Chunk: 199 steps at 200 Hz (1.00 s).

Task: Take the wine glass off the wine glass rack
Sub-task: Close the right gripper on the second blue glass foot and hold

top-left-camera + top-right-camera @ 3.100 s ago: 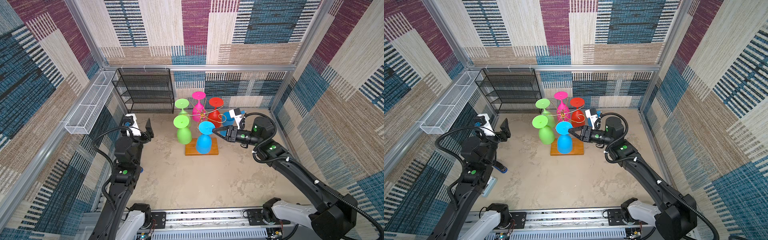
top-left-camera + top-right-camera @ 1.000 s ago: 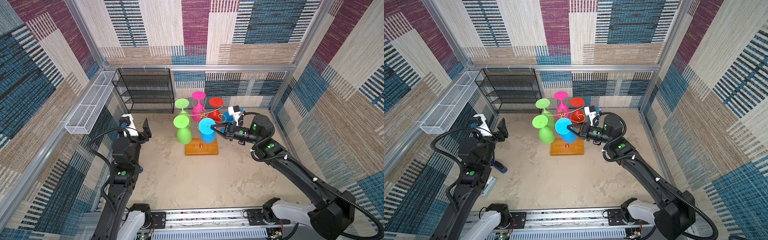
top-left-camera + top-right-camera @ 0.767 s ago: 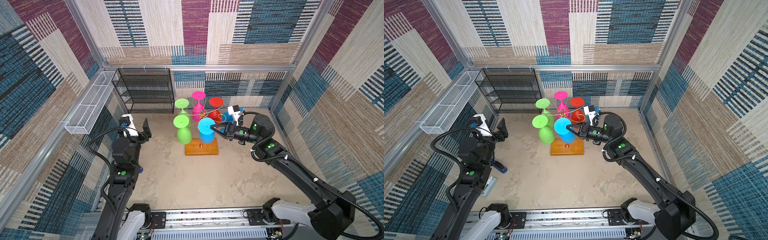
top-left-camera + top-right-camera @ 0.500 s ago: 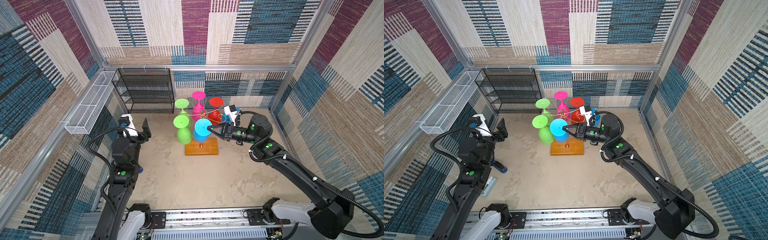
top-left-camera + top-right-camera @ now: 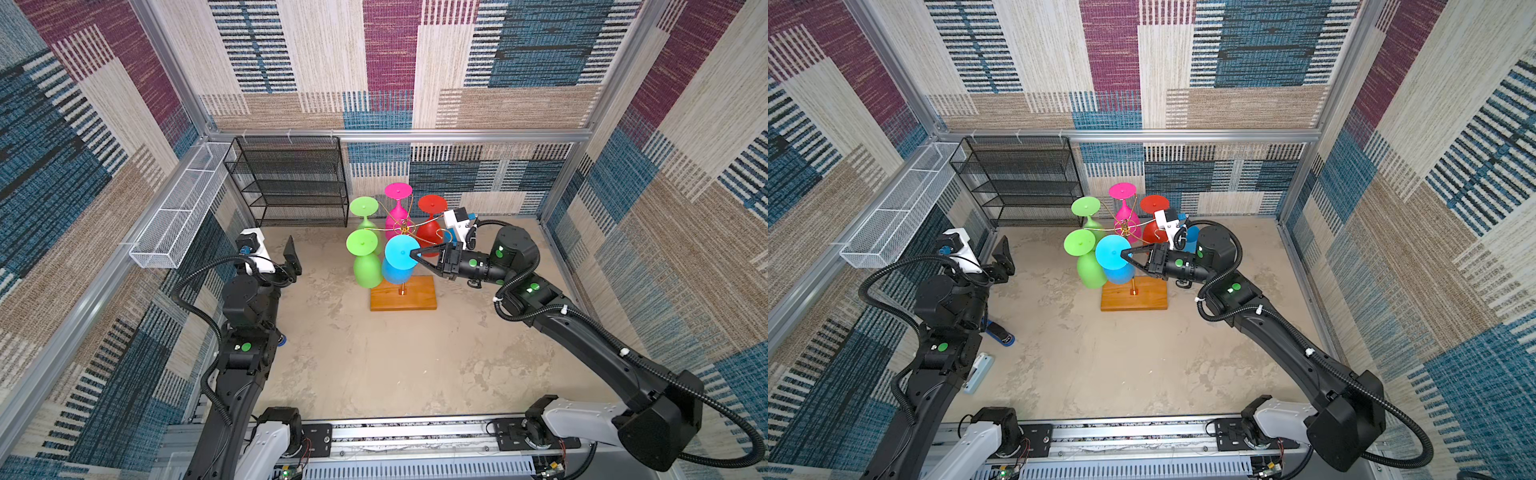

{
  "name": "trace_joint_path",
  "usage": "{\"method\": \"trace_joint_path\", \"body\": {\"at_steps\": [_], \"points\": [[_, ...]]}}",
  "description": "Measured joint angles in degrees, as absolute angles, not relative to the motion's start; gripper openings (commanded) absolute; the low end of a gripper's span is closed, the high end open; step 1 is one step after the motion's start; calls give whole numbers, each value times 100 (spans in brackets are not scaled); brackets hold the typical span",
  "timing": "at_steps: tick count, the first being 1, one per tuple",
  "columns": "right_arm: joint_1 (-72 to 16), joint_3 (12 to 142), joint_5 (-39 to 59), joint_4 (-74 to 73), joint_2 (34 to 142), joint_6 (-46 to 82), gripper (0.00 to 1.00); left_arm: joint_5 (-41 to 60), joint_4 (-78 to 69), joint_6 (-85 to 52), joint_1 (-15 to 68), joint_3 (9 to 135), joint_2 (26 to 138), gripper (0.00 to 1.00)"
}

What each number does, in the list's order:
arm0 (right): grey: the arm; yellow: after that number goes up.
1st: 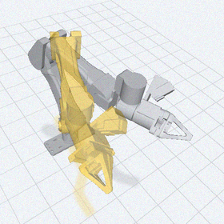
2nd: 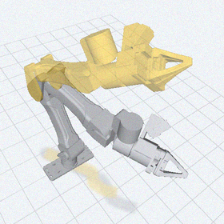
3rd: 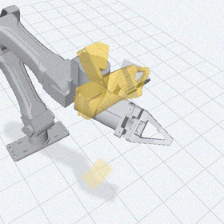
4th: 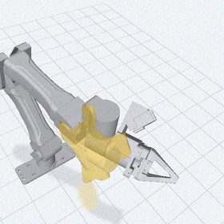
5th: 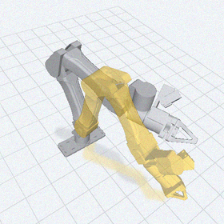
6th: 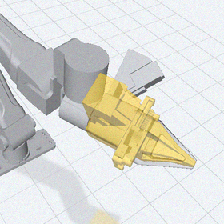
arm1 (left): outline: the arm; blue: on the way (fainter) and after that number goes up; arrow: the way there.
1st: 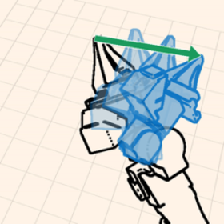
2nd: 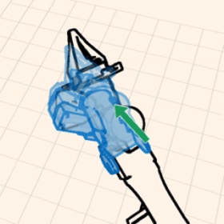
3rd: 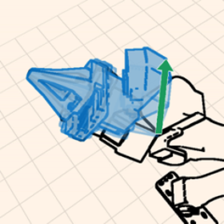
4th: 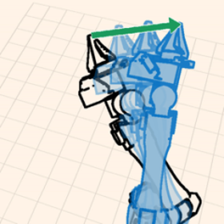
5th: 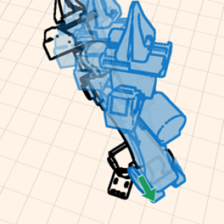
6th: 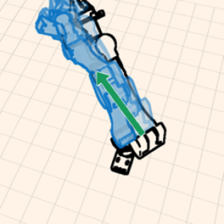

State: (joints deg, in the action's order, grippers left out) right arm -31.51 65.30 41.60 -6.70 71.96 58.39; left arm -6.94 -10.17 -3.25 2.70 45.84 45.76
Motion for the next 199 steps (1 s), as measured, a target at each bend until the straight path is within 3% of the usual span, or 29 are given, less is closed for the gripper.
{"method": "trace_joint_path", "body": {"at_steps": [199], "points": [[-3155,6237,3916,-561,6984,5798,0,-670,-1028,-349,222,4558,4613,79]]}}
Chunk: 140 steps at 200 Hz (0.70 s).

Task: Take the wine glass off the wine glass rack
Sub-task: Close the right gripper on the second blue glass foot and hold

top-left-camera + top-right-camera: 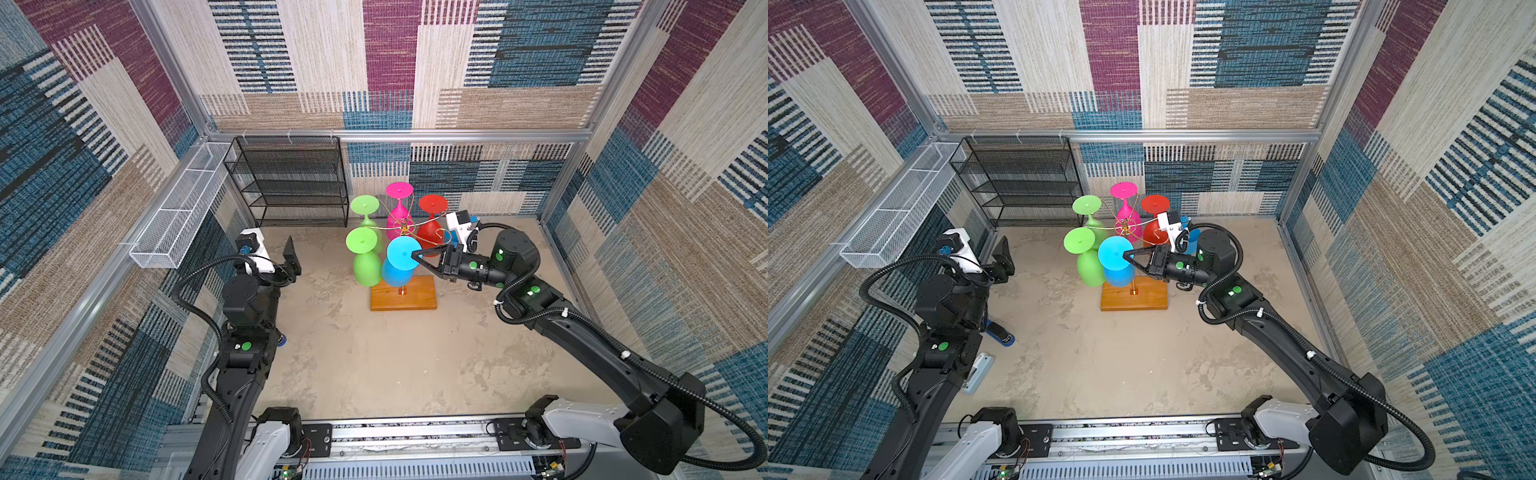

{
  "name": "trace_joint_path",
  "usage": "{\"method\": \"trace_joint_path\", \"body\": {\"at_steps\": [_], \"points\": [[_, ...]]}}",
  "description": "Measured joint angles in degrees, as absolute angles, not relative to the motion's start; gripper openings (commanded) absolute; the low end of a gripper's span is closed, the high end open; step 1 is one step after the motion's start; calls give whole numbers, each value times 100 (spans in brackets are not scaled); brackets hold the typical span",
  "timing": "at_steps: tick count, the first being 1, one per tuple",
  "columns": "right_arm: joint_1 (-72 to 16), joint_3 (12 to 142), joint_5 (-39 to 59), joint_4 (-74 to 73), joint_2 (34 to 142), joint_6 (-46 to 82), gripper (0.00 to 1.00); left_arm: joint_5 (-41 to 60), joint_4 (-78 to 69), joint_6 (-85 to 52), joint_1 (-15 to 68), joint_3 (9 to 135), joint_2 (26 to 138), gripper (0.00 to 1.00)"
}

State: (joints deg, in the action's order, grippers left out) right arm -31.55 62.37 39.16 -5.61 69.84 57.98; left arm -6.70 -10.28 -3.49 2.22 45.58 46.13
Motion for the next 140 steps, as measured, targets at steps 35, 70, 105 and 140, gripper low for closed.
{"method": "trace_joint_path", "body": {"at_steps": [35,70,105,140], "points": [[-3159,6097,3791,-482,6814,5798,0,-670,-1035,-405,222,4556,4648,79],[-3183,6045,3693,-399,6713,5798,0,-670,-1048,-410,220,4554,4650,79],[-3218,6090,3673,-346,6733,5793,0,-670,-1052,-410,209,4554,4665,79],[-3308,6176,3601,-322,6825,5778,0,-670,-1052,-412,209,4552,4665,79]]}}
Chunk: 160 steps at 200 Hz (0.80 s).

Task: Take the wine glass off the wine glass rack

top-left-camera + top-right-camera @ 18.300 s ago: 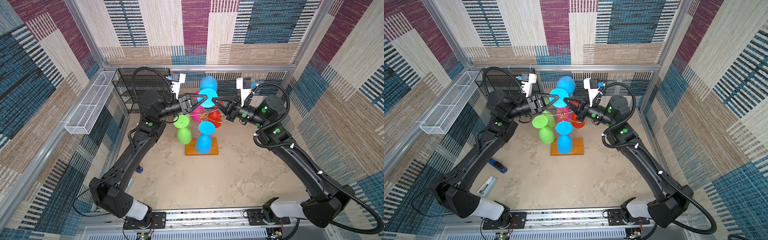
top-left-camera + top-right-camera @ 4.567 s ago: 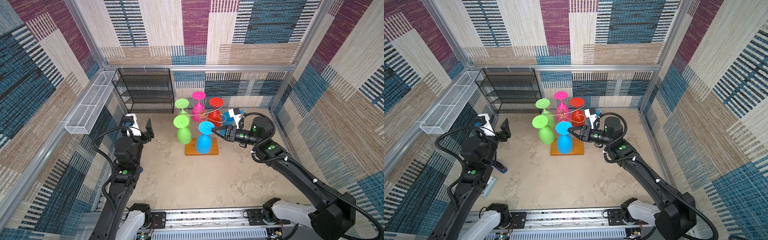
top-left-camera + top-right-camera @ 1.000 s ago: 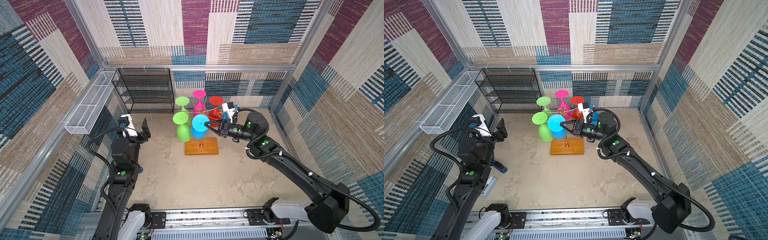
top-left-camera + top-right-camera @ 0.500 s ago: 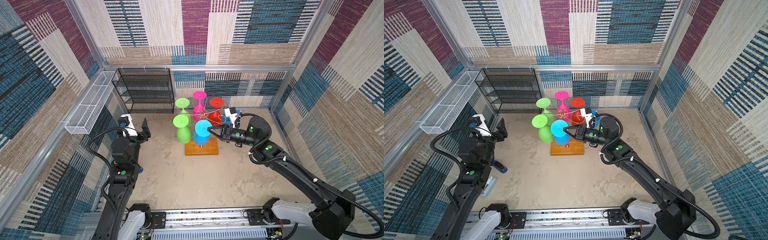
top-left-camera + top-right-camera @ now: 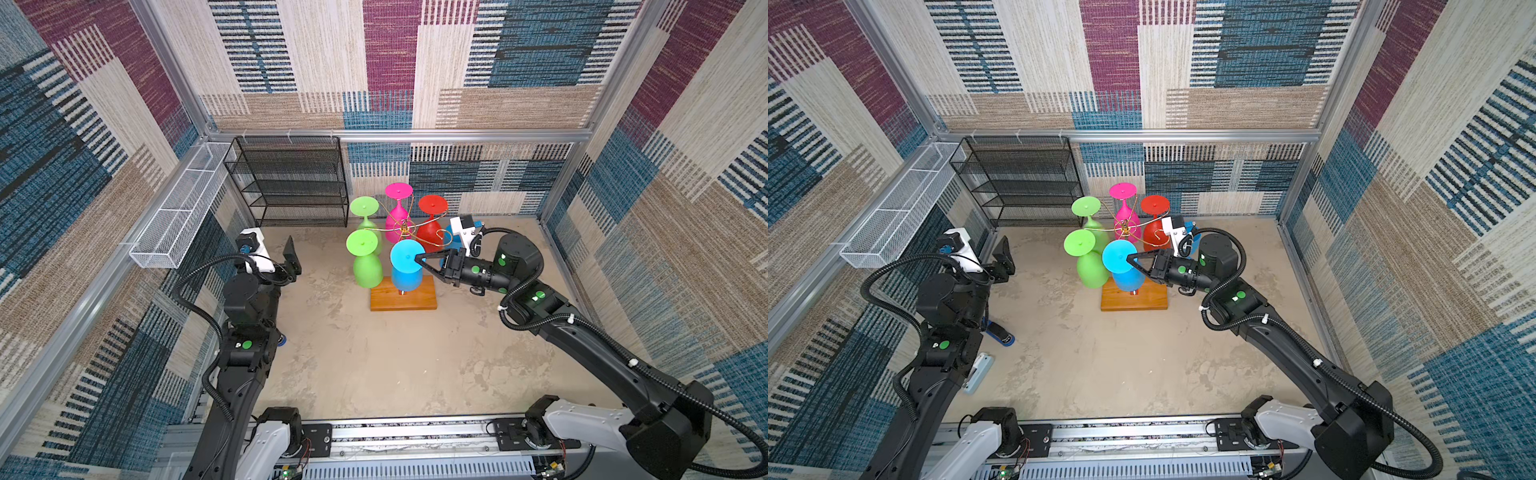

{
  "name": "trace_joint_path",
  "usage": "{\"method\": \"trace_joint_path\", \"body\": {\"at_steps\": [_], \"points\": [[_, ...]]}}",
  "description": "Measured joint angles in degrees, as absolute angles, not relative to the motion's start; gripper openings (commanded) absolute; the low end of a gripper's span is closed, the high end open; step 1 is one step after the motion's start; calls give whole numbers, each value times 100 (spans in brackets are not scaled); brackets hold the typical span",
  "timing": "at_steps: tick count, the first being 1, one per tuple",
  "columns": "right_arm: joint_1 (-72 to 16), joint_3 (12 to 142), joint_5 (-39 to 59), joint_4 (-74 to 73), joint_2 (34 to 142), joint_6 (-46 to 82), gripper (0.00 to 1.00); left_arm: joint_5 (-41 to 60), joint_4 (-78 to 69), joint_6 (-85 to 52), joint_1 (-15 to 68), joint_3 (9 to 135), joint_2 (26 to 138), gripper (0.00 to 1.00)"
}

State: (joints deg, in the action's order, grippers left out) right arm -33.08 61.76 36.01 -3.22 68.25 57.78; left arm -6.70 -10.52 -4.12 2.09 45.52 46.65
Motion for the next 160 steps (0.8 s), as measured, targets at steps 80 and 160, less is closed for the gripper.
{"method": "trace_joint_path", "body": {"at_steps": [80,160], "points": [[-3406,6364,3544,-353,7074,5771,0,-585,-1055,-425,180,4552,4672,79],[-3417,6390,3385,-364,7129,5776,0,-569,-1059,-432,134,4552,4670,79]]}}
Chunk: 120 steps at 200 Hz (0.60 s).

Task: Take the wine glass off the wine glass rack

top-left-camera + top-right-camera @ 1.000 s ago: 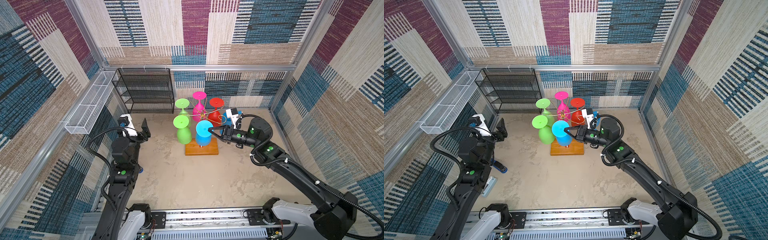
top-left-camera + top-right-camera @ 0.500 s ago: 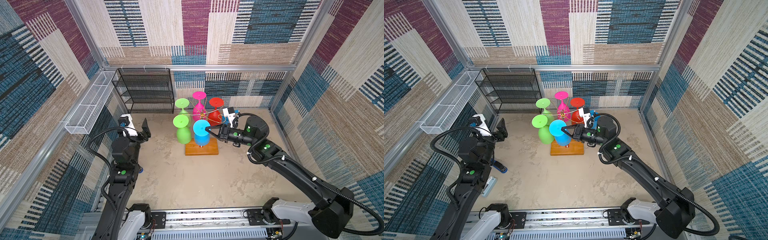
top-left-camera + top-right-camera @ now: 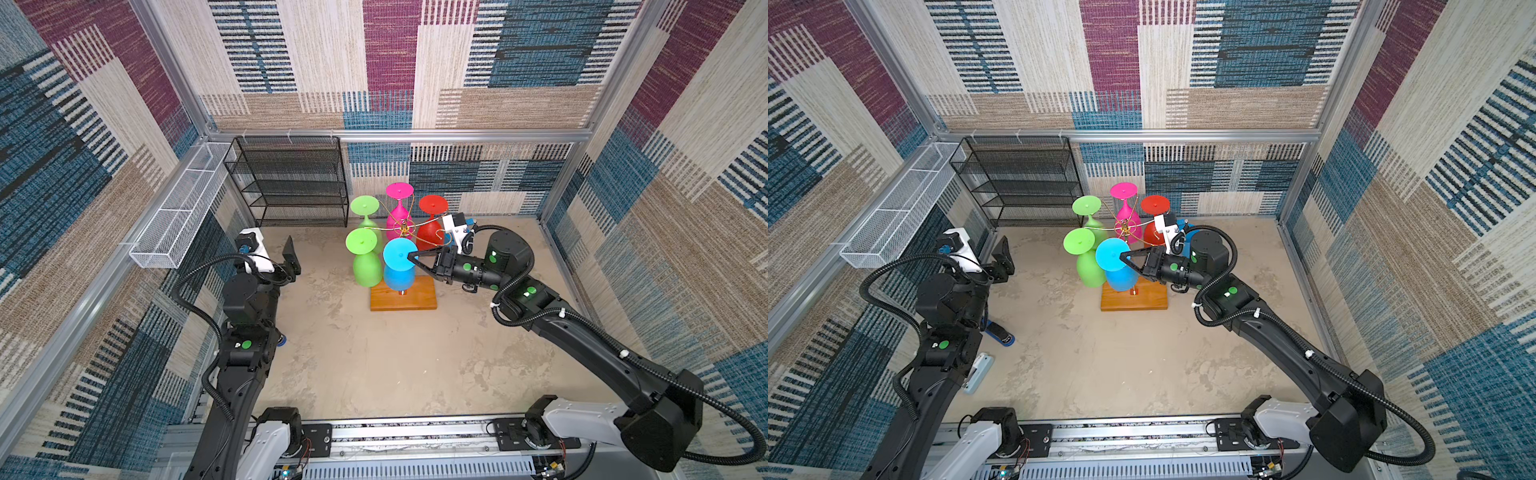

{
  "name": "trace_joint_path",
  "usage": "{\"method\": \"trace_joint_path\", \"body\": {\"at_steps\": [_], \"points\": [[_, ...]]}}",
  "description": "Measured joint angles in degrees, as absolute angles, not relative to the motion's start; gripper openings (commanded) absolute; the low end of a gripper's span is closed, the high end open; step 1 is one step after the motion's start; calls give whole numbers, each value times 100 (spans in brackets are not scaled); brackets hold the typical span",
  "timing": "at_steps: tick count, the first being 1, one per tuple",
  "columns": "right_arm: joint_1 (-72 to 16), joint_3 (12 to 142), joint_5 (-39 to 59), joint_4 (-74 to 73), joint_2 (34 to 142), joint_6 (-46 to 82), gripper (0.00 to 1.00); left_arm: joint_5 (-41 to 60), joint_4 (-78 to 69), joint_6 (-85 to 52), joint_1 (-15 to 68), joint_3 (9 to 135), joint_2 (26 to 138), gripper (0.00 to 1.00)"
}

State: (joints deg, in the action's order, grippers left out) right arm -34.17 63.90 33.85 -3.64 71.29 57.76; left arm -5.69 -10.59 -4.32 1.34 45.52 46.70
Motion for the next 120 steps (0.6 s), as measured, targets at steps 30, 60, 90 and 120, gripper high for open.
{"method": "trace_joint_path", "body": {"at_steps": [30,60,90,120], "points": [[-3415,6390,3343,-375,7157,5776,0,-569,-1059,-432,123,4552,4668,79],[-3417,6390,3284,-401,7172,5780,0,-567,-1068,-432,115,4552,4659,79],[-3415,6390,3236,-443,7179,5822,0,-567,-1072,-434,113,4552,4659,79],[-3415,6423,3190,-482,7201,5889,0,-565,-1072,-440,97,4552,4659,79]]}}
